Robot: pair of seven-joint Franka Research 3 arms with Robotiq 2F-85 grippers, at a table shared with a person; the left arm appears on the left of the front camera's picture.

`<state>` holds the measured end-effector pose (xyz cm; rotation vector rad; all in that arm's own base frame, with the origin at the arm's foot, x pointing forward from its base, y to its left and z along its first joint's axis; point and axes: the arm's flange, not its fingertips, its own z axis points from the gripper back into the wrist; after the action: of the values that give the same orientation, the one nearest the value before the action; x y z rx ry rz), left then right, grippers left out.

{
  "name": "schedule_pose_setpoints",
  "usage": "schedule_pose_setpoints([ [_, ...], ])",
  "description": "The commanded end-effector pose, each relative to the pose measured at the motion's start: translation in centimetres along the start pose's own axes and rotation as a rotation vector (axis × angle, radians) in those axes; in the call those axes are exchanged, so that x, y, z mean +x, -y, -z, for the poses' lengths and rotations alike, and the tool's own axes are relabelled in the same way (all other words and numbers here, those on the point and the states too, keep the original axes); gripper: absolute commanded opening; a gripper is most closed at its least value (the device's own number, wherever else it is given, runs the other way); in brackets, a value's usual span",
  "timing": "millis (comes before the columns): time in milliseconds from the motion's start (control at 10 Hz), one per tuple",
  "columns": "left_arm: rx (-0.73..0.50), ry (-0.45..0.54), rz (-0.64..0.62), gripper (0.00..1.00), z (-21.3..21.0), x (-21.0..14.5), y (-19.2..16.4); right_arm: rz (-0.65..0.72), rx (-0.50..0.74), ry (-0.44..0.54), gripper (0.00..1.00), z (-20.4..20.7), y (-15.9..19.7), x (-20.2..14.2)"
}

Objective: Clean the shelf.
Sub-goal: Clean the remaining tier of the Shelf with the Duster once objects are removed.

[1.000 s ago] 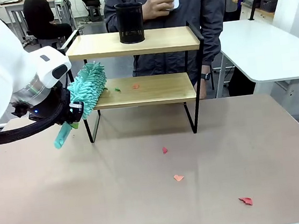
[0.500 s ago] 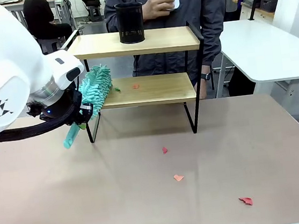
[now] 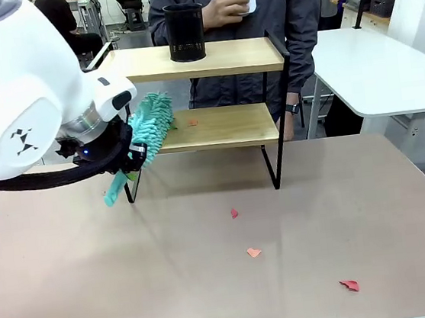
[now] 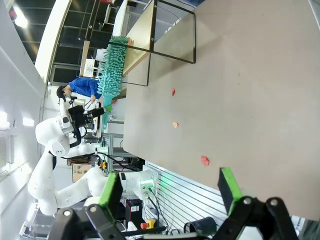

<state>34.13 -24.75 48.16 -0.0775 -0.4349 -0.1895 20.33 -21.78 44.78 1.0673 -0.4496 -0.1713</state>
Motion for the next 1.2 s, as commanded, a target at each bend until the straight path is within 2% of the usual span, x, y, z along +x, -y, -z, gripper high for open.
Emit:
schedule_pose_setpoints([
  [0,-0.048,-0.066,0.119,0.12,0.1,0.4,0.7,-0.027,0.015,0.012,1.00,0.0,-0.1,0.2],
  [400,-0.242,-0.102,0.313,0.12,-2.1,0.1,1.4,-0.027,0.015,0.012,1.00,0.0,-0.1,0.2],
  [500,-0.281,-0.120,0.395,0.12,-2.5,-0.3,1.1,-0.027,0.015,0.012,1.00,0.0,-0.1,0.2],
  [600,-0.337,-0.182,0.554,0.12,-3.0,-0.7,0.5,-0.027,0.015,0.012,1.00,0.0,-0.1,0.2],
  [800,-0.397,-0.278,0.754,0.12,-3.9,-0.9,-1.2,-0.027,0.015,0.012,1.00,0.0,-0.1,0.2],
  [900,-0.450,-0.309,0.802,0.12,-4.5,-0.9,-2.1,-0.027,0.015,0.012,1.00,0.0,-0.1,0.2],
  [1100,-0.504,-0.312,0.782,0.12,-5.5,-0.4,-3.6,-0.027,0.015,0.012,1.00,0.0,-0.1,0.2],
])
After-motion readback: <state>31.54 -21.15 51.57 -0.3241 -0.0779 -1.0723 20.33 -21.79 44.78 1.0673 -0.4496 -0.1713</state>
